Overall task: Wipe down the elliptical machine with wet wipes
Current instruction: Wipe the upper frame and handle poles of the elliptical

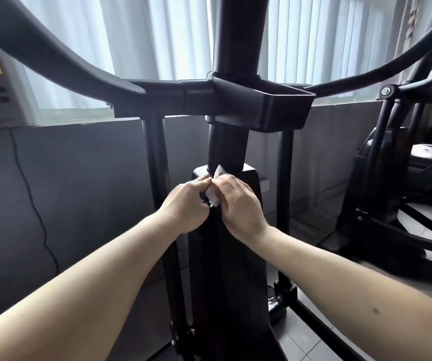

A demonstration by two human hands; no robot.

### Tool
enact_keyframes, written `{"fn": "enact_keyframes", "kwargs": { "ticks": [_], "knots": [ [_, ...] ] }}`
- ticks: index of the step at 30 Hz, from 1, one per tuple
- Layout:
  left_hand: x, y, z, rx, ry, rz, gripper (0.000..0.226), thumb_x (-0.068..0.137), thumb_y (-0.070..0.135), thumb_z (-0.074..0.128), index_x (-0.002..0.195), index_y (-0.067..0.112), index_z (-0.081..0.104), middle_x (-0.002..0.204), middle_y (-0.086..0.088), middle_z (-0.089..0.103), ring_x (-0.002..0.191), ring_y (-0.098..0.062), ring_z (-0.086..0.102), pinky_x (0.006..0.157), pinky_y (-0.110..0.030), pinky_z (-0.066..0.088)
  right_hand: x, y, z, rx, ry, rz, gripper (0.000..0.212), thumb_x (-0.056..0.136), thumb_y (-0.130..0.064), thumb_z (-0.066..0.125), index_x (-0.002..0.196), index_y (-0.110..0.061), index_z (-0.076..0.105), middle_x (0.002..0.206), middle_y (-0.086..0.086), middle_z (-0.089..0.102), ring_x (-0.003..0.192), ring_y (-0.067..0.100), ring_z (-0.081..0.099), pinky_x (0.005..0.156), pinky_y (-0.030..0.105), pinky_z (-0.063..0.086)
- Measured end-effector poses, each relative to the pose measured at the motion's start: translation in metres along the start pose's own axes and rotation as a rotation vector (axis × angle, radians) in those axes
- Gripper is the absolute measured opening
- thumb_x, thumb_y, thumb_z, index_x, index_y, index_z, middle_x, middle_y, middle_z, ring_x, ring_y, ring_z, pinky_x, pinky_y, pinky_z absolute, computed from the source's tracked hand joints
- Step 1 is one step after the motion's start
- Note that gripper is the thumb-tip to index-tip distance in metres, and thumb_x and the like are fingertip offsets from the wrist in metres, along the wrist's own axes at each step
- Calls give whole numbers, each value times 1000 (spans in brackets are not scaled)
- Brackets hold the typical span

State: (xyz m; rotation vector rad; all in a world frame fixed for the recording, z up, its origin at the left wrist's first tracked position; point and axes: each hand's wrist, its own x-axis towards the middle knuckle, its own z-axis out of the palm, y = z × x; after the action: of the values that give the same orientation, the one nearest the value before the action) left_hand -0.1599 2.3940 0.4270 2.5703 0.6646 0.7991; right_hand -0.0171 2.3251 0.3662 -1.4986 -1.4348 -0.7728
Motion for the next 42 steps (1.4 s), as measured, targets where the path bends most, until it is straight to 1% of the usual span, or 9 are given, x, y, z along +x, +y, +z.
{"fn": "enact_keyframes", "kwargs": {
  "ticks": [4,7,10,15,21,27,32,38,42],
  "knots": [
    [2,-1,3,20,-9,-32,73,85,4,48,152,34,45,156,19,42,140,-6,45,104,-12,37,-4,26,-8,-92,-51,160,38,105,-22,52,139,-8,60,145,4,54,136,21,50,117,33,38],
    [3,-2,5,26,-9,-57,74,85,4,46,152,37,45,155,19,44,135,-10,50,102,-16,42,-2,43,-16,-69,-125,402,52,108,-30,45,155,-8,41,165,8,32,154,20,25,122,24,12],
    [2,0,7,34,-9,-68,73,86,5,46,151,39,45,152,14,50,120,-14,61,95,-21,50,8,39,-14,9,-180,541,63,110,-40,36,161,-8,20,171,8,9,158,18,0,127,29,1],
    [1,-1,6,52,-12,-79,77,85,0,46,153,36,44,157,12,44,138,-13,49,104,-18,42,-13,2,7,12,-248,458,72,109,-30,33,162,-10,-11,168,6,-23,153,20,-29,128,40,-10],
    [9,-10,1,102,-27,-7,70,89,5,49,151,37,46,151,8,53,131,-16,54,110,-31,45,-49,-44,31,-103,-359,335,76,108,-30,36,162,-18,-15,161,7,-40,146,21,-42,126,43,-16],
    [18,-22,0,214,-67,155,73,87,4,52,155,28,39,156,11,44,135,-21,51,107,-38,47,-37,-42,31,-79,-210,446,77,108,-27,39,162,-12,-14,170,6,-20,155,18,-23,128,39,-6],
    [18,-30,5,317,-43,264,74,89,6,47,159,21,30,166,7,26,145,-22,40,112,-35,41,-10,-27,20,-126,-49,550,67,104,-25,48,161,-5,18,157,15,22,141,32,22,123,41,24],
    [16,-34,8,359,-22,301,78,90,9,47,163,20,19,170,6,14,152,-16,27,112,-30,38,-11,-27,17,16,-114,641,76,109,-33,39,162,-11,-10,172,4,1,158,15,-5,128,33,0],
    [15,-35,5,373,-24,344,76,92,8,47,162,15,18,170,1,14,155,-14,19,119,-29,29,-15,-27,19,44,-4,693,56,109,-22,34,162,-10,19,168,5,21,155,17,11,126,30,6]
  ]
}}
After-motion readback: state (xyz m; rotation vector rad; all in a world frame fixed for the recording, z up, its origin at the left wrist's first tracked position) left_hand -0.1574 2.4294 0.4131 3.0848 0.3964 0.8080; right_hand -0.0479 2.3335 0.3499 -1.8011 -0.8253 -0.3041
